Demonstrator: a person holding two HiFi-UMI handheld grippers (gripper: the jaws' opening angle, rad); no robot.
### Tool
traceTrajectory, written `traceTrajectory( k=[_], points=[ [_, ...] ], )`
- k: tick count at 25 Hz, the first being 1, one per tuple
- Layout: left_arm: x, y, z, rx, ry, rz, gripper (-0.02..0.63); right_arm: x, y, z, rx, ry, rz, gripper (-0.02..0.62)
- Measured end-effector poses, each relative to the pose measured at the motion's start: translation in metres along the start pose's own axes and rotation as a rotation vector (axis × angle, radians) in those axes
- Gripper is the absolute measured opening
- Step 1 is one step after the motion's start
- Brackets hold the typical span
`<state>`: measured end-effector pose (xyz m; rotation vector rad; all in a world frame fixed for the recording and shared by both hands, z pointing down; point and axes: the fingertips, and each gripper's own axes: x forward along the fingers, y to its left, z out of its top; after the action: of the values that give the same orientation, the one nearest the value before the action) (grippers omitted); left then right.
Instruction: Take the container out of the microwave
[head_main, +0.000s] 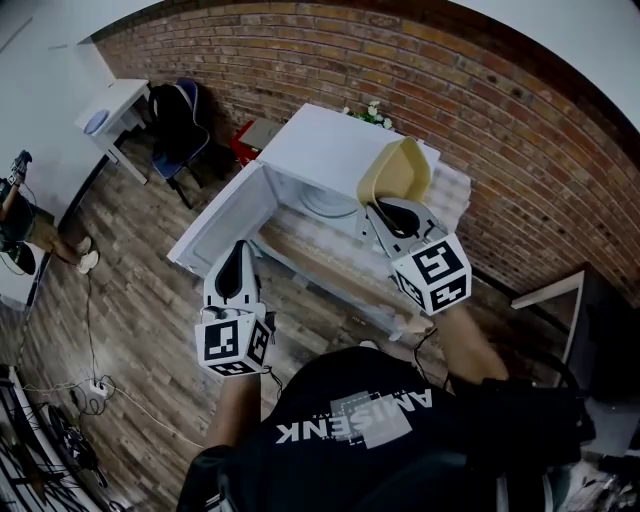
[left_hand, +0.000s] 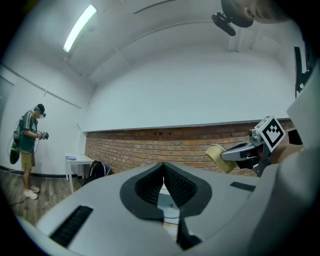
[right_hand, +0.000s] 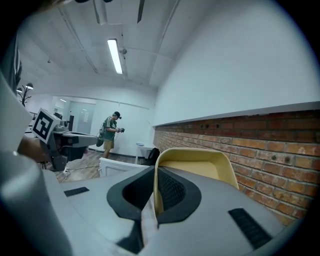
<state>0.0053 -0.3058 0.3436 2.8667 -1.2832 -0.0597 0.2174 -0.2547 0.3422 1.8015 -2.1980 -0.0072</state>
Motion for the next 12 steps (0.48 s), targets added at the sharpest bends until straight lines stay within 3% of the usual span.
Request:
traceTrajectory(
  k=[12],
  points=[
    [0.003, 0.011, 0.006, 0.004, 0.018, 0.051, 0.011, -0.016, -0.041, -0.004, 0.027, -0.022, -0.054, 0.049]
  ],
)
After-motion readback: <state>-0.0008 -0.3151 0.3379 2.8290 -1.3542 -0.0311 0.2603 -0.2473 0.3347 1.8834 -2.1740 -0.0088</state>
